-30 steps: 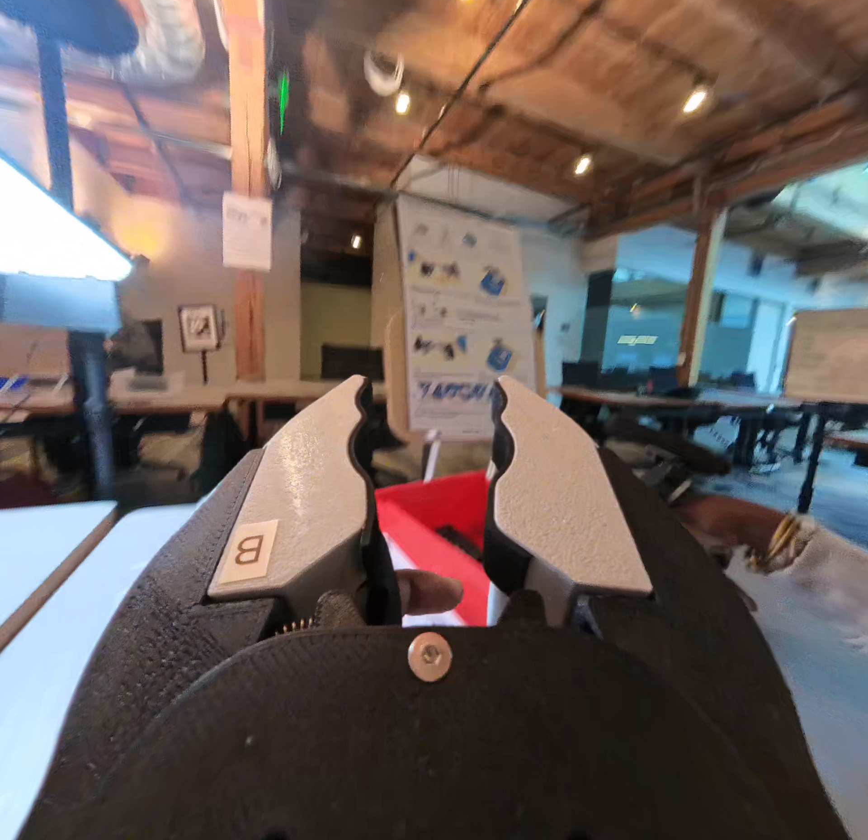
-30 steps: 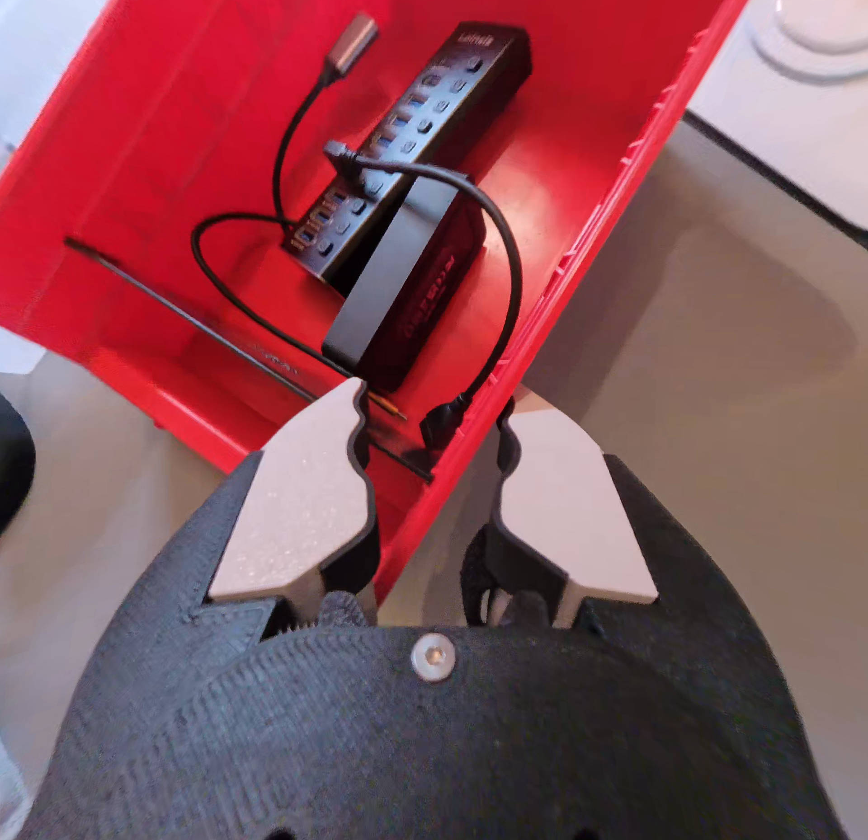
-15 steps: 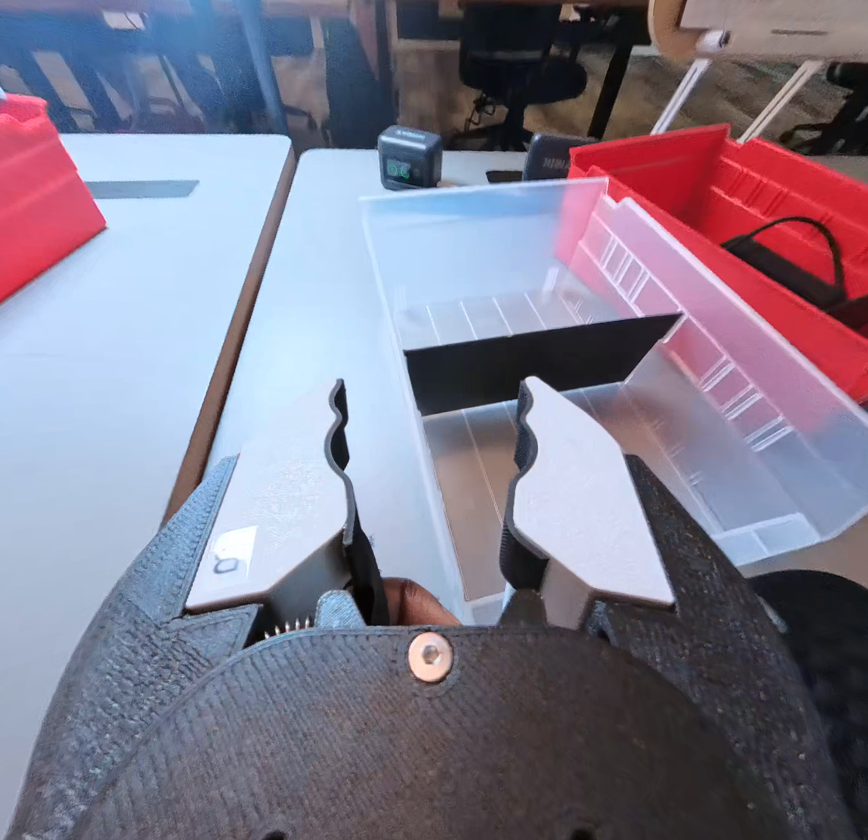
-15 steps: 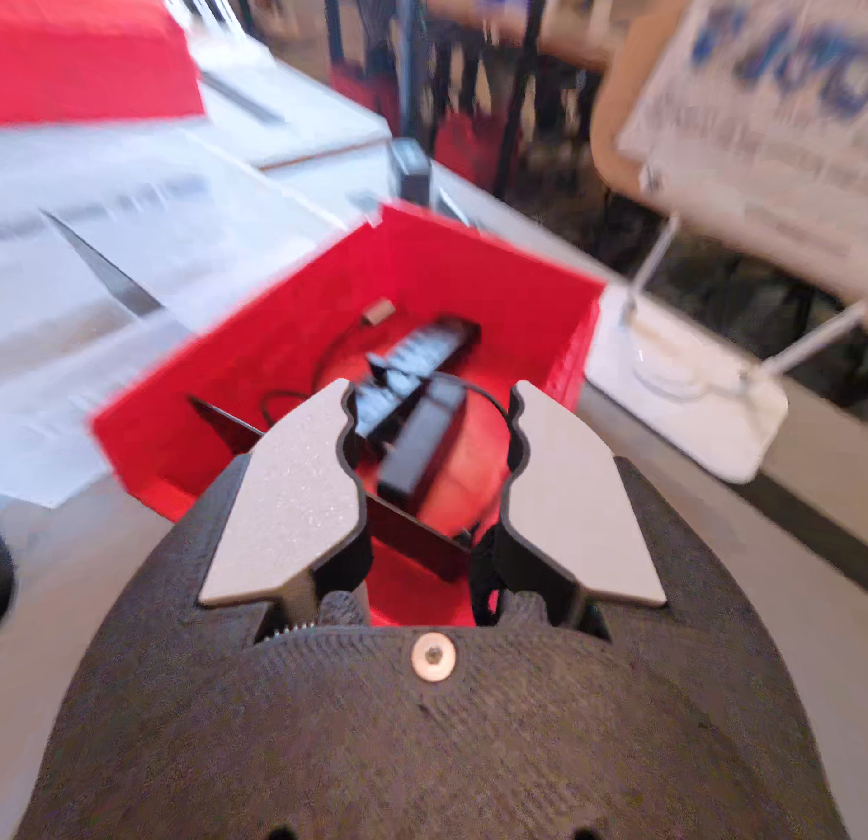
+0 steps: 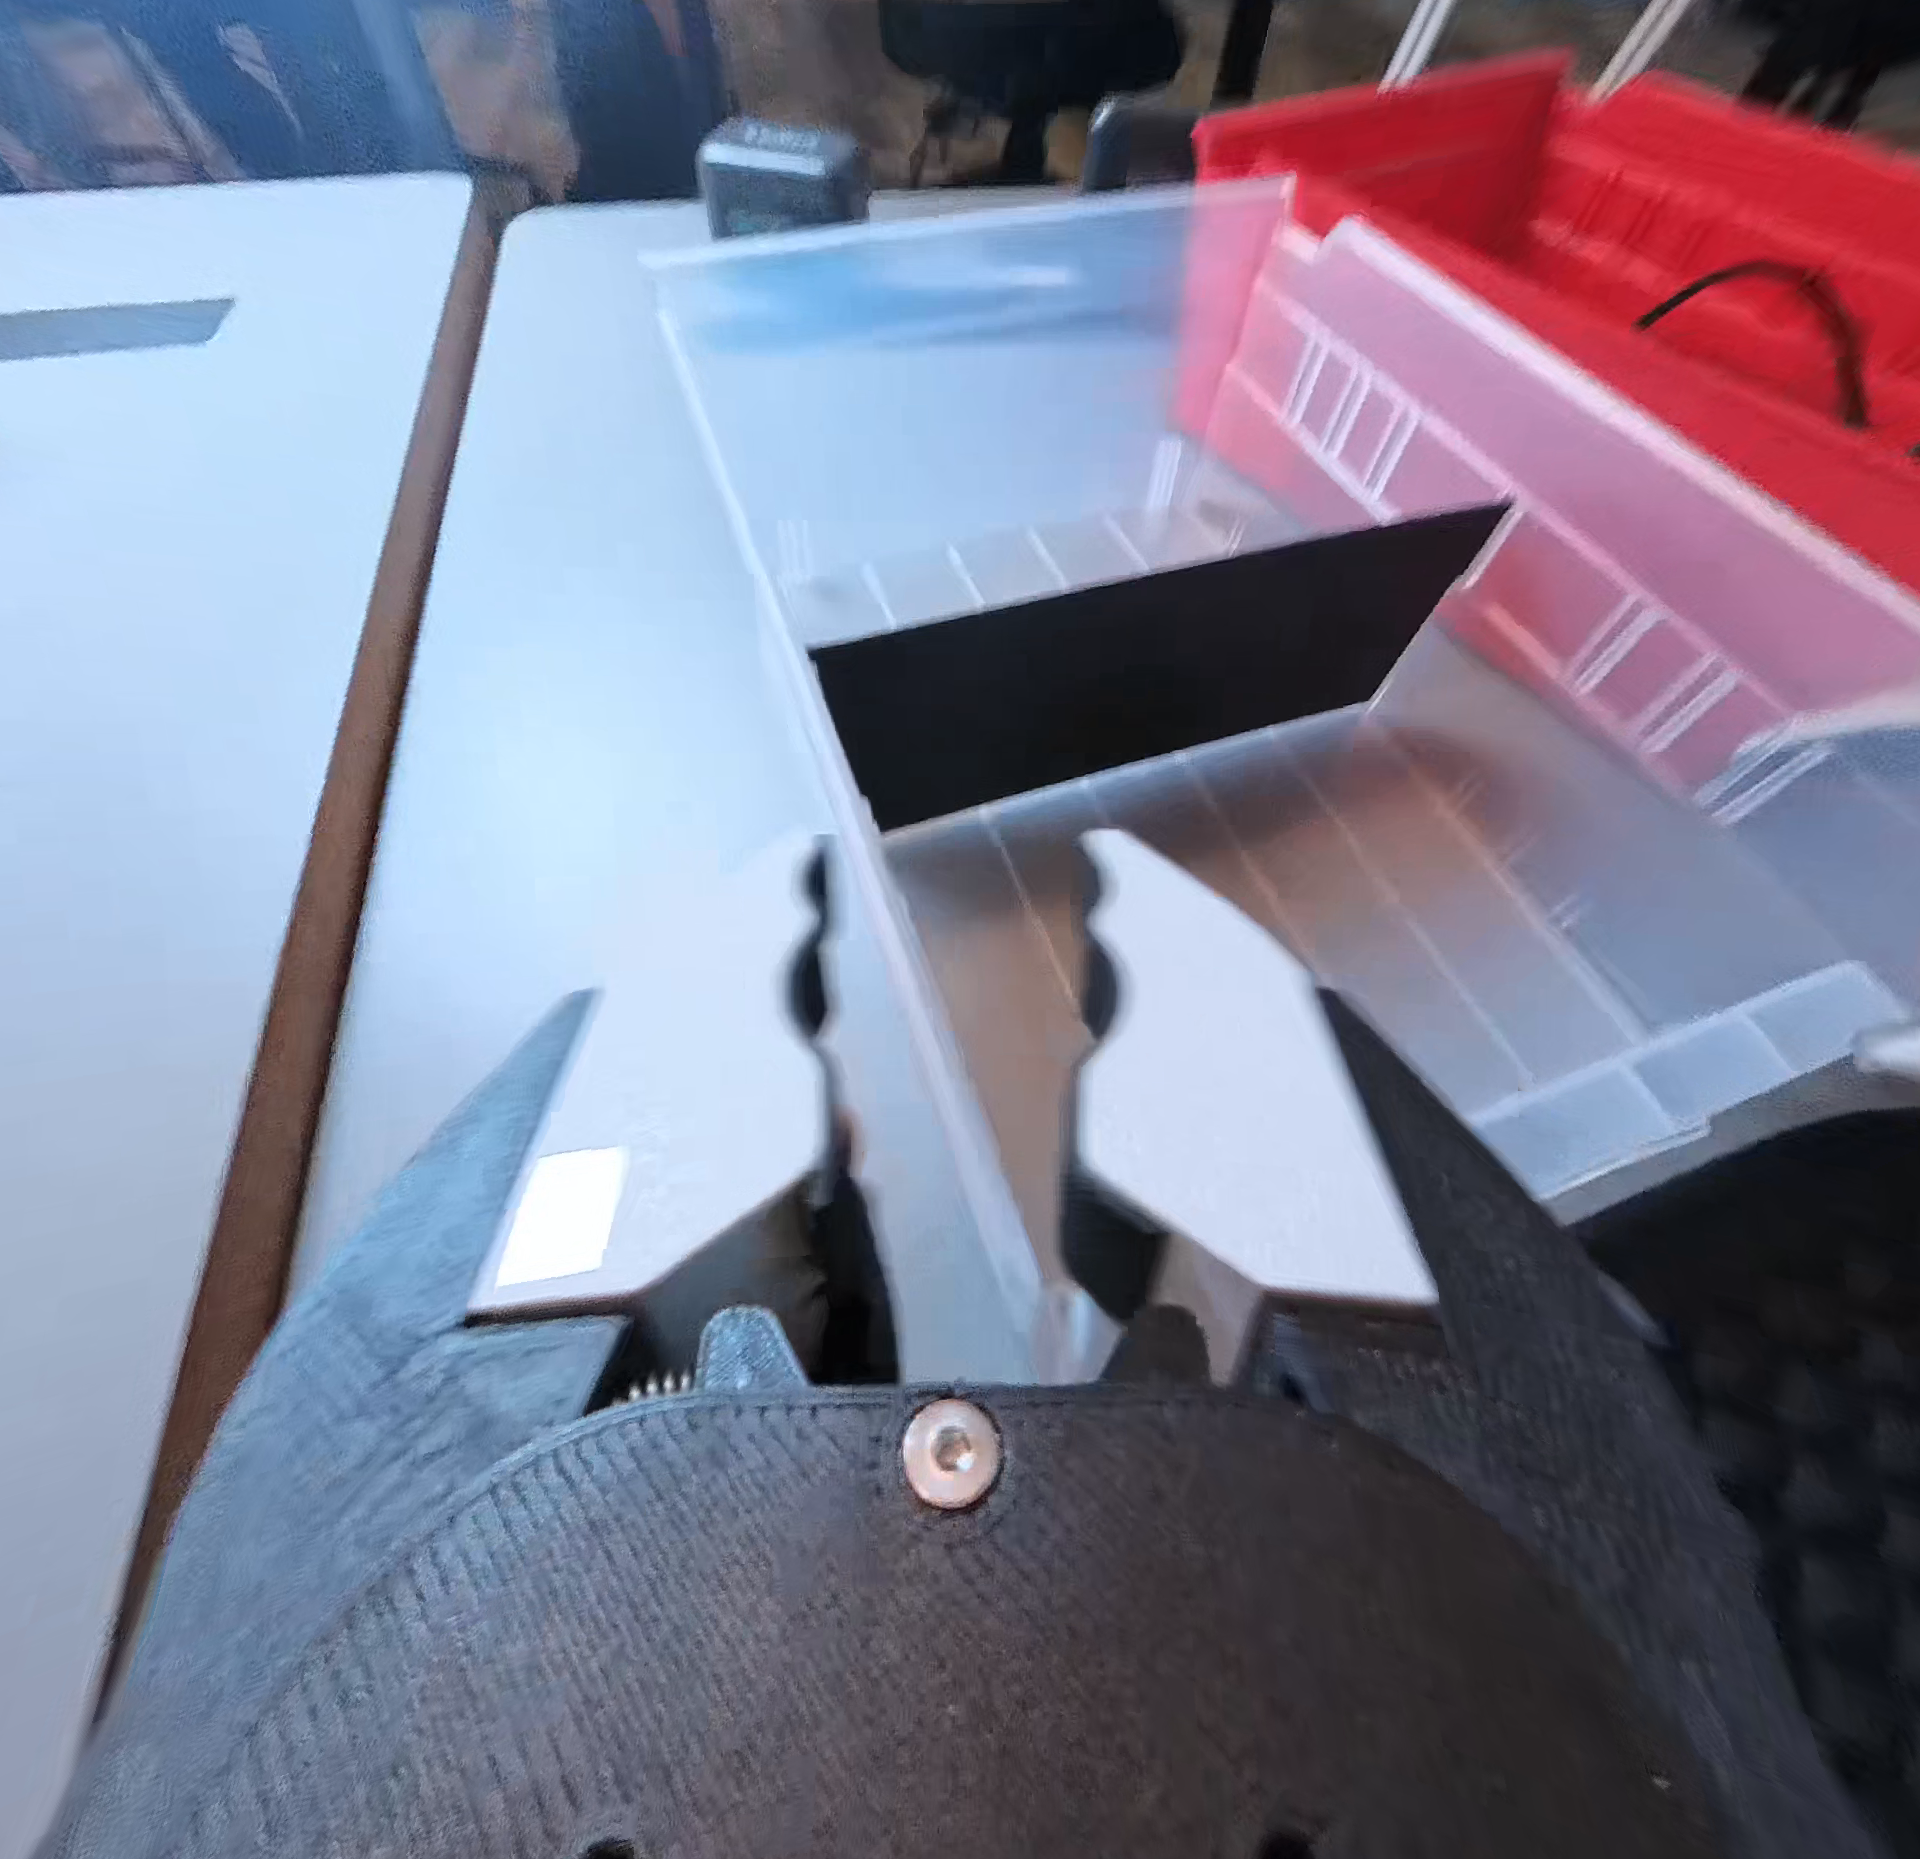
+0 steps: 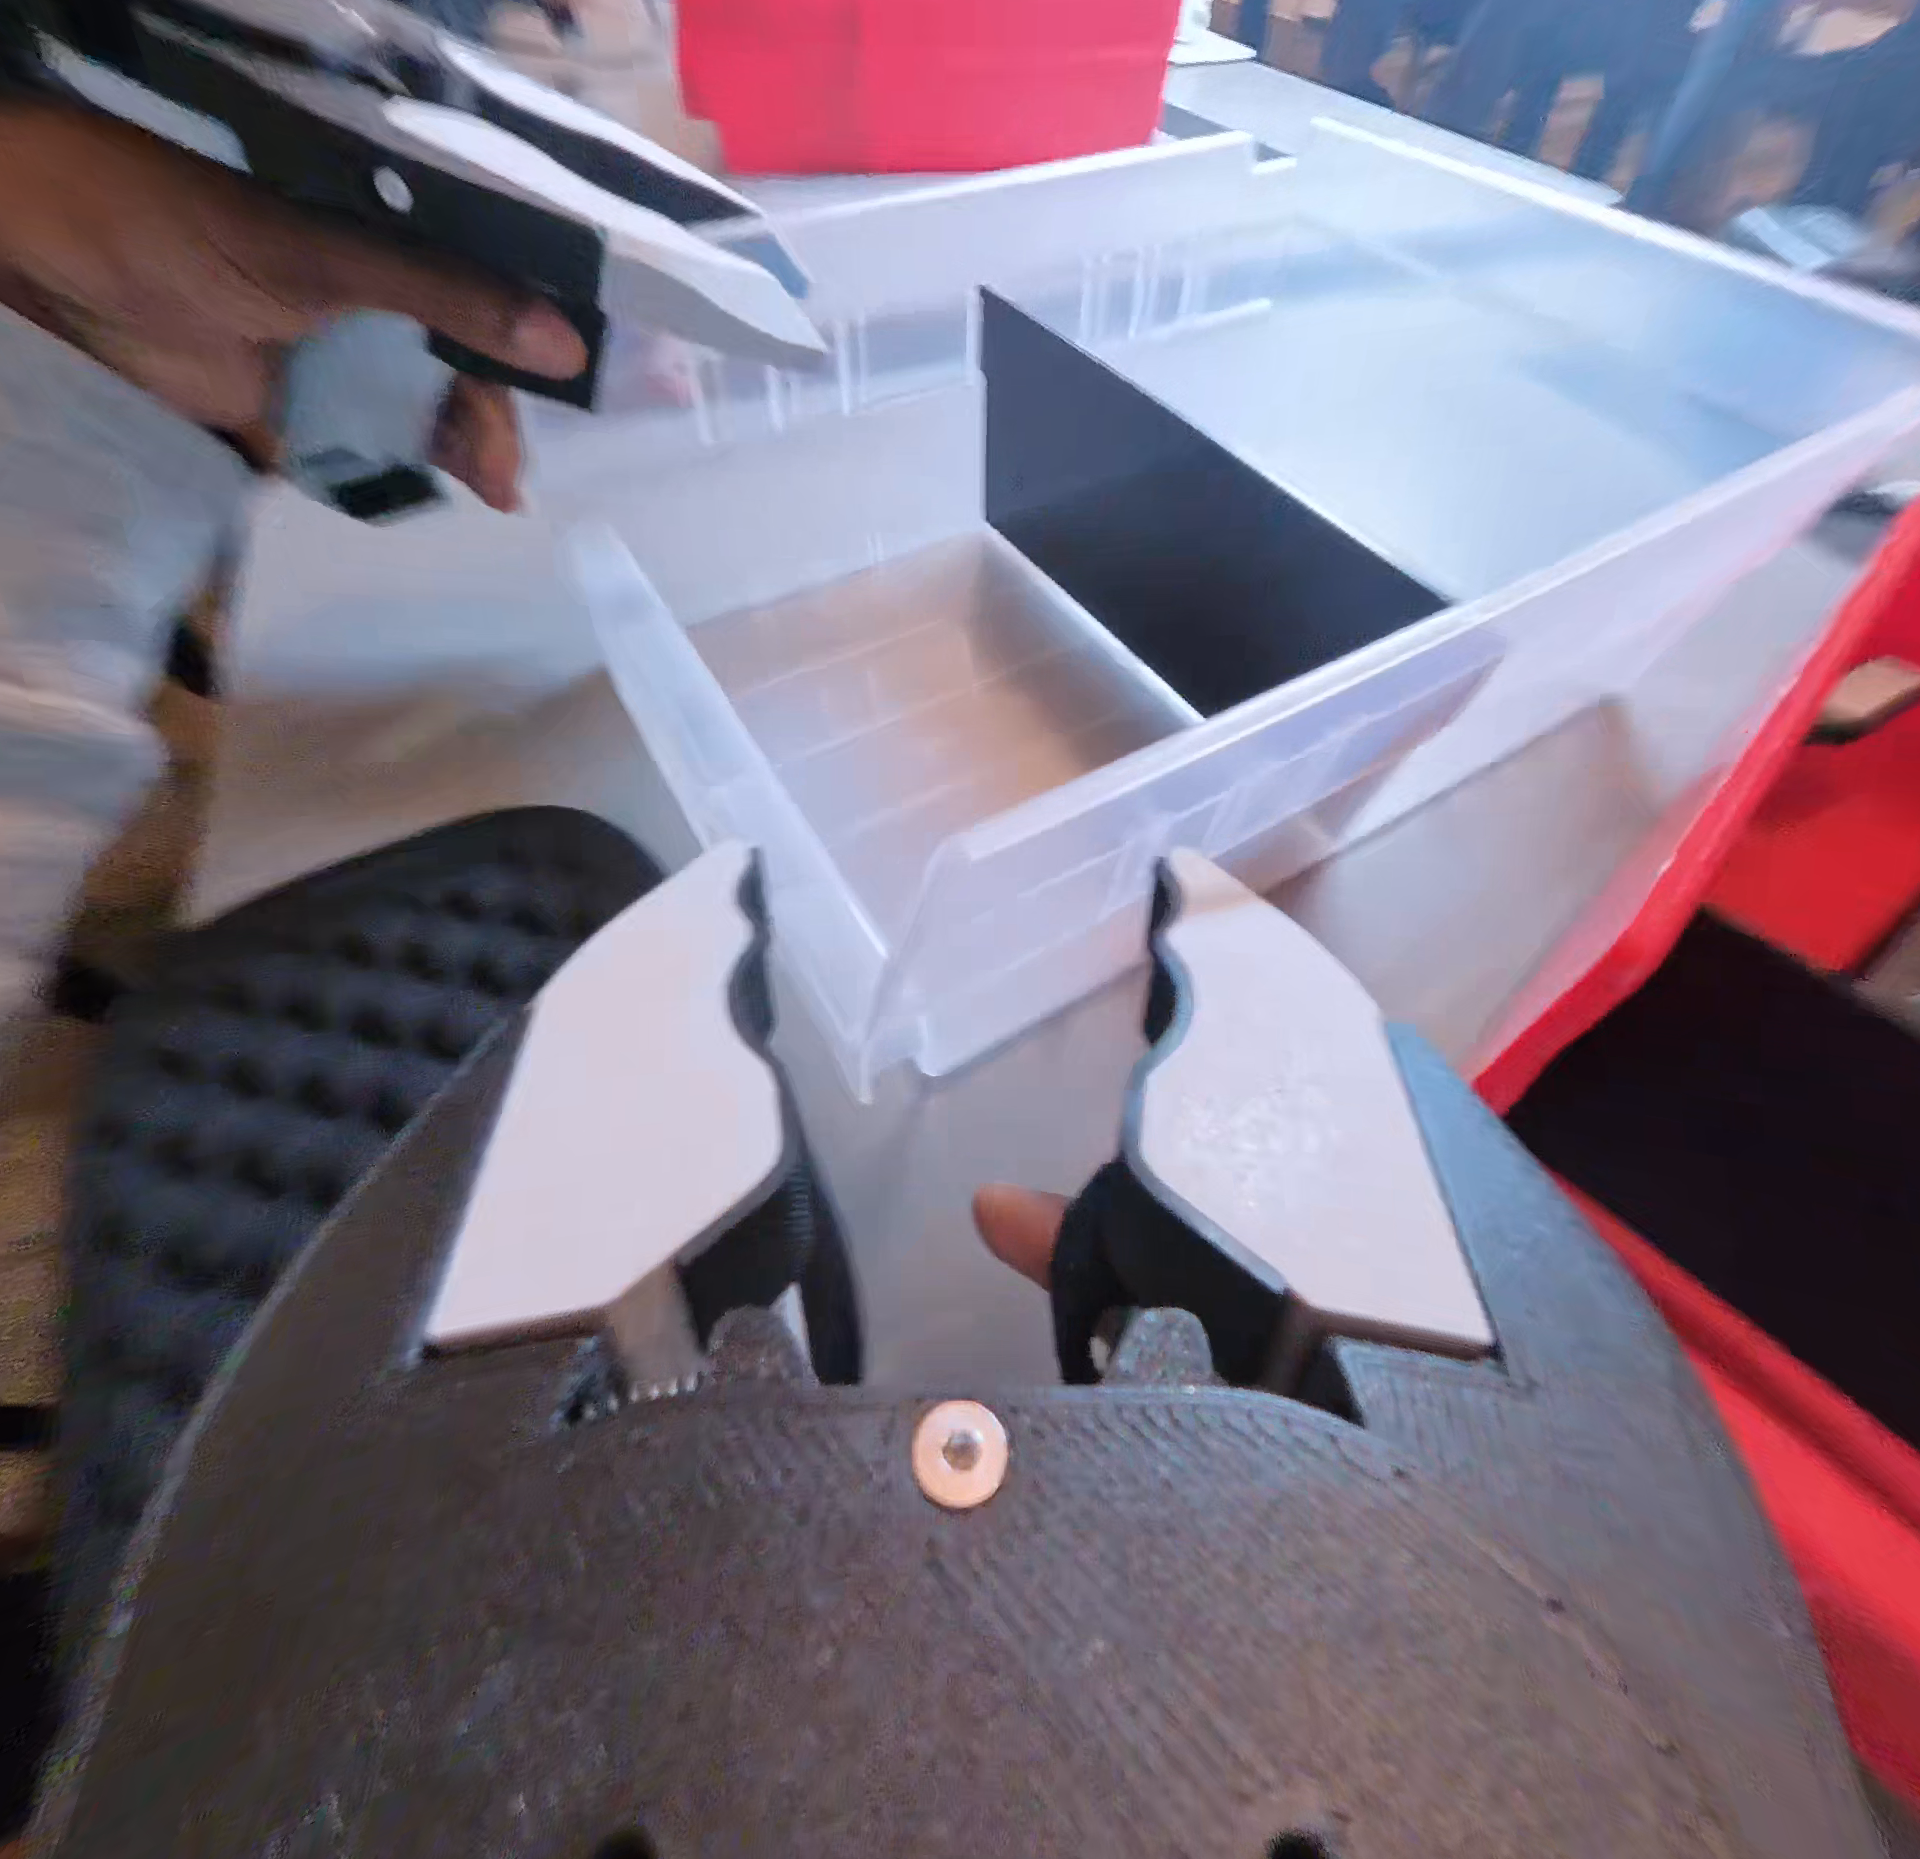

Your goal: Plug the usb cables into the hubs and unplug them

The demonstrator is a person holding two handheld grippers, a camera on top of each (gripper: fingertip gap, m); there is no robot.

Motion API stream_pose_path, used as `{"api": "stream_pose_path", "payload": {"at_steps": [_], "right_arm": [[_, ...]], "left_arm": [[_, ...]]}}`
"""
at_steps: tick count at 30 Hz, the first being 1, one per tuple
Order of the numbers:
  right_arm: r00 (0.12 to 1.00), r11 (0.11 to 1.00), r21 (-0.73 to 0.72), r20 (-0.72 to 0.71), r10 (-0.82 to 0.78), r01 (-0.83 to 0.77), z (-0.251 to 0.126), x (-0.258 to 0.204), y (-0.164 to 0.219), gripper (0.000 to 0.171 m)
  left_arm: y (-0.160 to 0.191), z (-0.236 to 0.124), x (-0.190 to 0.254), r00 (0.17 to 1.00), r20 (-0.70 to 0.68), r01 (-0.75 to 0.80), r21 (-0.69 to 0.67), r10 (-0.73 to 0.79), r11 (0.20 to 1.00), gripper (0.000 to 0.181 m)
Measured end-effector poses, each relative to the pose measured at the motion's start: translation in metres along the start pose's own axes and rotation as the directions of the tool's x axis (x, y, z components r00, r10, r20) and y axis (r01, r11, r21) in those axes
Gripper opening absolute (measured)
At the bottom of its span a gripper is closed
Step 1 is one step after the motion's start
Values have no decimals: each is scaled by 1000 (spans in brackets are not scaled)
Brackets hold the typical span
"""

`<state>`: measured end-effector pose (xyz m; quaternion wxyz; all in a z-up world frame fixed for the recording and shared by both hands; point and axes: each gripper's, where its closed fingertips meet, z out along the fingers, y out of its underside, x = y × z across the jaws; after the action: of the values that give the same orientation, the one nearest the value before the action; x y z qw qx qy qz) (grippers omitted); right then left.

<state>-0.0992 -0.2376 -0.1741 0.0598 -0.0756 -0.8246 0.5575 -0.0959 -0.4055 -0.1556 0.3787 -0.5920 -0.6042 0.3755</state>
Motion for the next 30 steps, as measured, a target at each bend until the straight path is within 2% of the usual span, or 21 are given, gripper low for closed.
{"api": "stream_pose_path", "payload": {"at_steps": [1,3,5,9,13,17,21,24,27,30], "right_arm": [[995,998,-33,-70,-64,62,5,10,1,51],[975,982,-78,-130,-179,169,11,18,-3,40],[933,960,-71,-224,-280,271,11,26,-16,29],[894,932,-17,-279,-352,361,-1,30,-47,26],[770,837,58,-431,-471,545,-45,37,-89,25],[606,726,90,-627,-490,682,-126,53,-117,24],[419,674,4,-786,-454,739,-221,81,-107,22],[306,709,-84,-862,-404,700,-287,105,-83,18],[236,785,-137,-910,-341,605,-344,131,-54,17],[187,853,-169,-937,-294,494,-393,161,-16,16]], "left_arm": [[2,0,-11,996,84,24,-33,-21,999,23],[4,-4,-20,978,173,133,-92,-116,987,19],[-4,-9,-24,968,237,99,-79,-78,992,14],[-42,-36,-20,943,329,38,35,-47,999,11],[-99,-68,11,934,357,-78,248,-16,965,13],[-153,-81,77,964,266,-150,488,17,860,16],[-179,-54,170,988,98,-153,575,118,804,21],[-190,-16,243,979,-60,-130,564,197,816,24],[-197,28,313,953,-166,-138,509,255,849,22],[-189,74,382,915,-261,-173,437,309,882,23]]}}
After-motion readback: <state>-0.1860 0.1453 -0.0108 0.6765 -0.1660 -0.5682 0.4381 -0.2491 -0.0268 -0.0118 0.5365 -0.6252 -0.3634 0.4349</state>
